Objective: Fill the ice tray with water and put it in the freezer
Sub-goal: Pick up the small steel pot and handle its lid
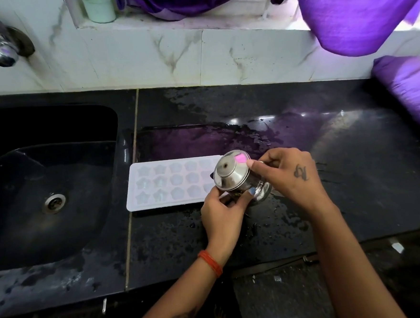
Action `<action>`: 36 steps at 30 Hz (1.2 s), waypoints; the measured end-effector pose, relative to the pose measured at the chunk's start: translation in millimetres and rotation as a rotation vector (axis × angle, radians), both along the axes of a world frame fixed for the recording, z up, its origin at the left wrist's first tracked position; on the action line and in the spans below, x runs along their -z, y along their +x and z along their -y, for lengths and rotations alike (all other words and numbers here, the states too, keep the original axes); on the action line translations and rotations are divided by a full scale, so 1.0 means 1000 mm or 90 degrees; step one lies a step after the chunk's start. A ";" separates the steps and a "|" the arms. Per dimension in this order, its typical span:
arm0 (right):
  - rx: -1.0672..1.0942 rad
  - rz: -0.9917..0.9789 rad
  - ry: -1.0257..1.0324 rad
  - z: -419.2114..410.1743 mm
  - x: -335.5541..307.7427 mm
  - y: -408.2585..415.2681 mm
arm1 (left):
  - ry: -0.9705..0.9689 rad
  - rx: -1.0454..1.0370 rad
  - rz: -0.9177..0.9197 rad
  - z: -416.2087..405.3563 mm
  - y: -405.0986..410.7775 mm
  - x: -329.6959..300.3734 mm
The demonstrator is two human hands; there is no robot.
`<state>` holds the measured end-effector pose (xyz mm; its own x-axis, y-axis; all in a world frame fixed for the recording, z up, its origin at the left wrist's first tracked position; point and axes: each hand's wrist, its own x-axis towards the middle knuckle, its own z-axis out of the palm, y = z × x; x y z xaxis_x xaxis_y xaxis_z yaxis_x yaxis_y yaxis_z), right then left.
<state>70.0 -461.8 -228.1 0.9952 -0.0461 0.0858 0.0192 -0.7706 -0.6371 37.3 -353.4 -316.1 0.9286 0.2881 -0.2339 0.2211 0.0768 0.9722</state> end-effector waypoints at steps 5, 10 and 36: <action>0.002 0.011 -0.074 0.001 -0.003 -0.001 | -0.102 0.018 -0.024 0.010 0.000 0.004; -0.011 0.009 -0.152 -0.001 -0.007 -0.001 | -0.163 0.030 -0.033 0.016 -0.001 0.008; 0.024 0.008 -0.022 0.020 -0.005 0.000 | -0.047 0.018 0.001 0.023 0.006 0.000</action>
